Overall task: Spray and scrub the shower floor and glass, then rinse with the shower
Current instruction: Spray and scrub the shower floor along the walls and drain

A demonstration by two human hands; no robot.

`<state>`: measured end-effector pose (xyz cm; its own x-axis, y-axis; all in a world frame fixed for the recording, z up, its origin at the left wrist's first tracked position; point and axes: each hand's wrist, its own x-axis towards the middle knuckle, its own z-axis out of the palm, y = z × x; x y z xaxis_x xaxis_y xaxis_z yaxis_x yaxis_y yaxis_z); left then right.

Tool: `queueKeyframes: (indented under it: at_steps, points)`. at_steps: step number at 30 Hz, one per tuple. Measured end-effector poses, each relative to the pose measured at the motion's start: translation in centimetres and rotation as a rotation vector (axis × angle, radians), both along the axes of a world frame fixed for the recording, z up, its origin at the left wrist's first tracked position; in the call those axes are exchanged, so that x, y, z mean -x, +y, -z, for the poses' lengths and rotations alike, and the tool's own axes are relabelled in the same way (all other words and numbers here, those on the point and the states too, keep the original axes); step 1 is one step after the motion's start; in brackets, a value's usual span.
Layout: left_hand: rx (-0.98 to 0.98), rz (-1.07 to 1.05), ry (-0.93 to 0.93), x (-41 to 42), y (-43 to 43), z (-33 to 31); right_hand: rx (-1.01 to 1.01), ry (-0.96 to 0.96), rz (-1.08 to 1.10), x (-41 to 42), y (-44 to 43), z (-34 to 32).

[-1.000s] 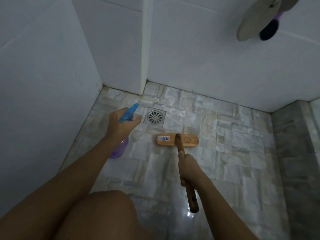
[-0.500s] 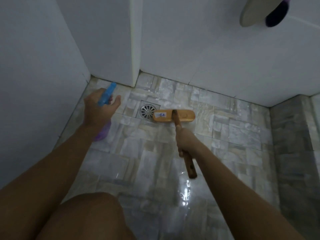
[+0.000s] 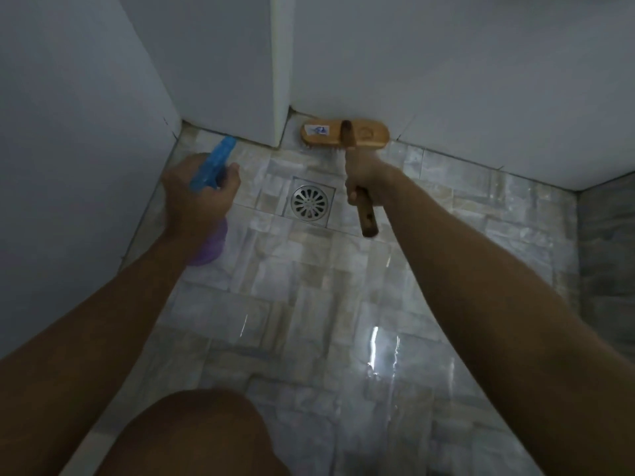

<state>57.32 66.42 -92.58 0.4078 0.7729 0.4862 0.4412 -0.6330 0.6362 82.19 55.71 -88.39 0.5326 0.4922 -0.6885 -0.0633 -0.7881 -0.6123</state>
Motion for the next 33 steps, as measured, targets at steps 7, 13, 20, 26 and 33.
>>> queueKeyframes:
  at_steps: [7, 13, 20, 26, 33]
  points:
    - [0.056, -0.044, -0.060, 0.2, 0.1, 0.5, 0.072, 0.031, -0.050, 5.1, -7.9, 1.6]
    - [0.005, -0.038, -0.047, 0.5, -0.7, 0.2, -0.046, 0.095, 0.080, 3.2, 1.9, 0.5]
    - [0.061, -0.066, -0.071, 0.7, -0.6, -0.3, -0.053, 0.224, 0.156, 6.2, 3.1, -0.5]
    - [0.040, -0.066, -0.067, 0.8, -0.4, -0.4, -0.083, 0.233, 0.194, 5.2, 4.7, -1.2]
    - [0.029, -0.054, -0.042, 0.6, -0.6, 0.0, -0.061, 0.236, 0.181, 7.1, 3.3, -0.8]
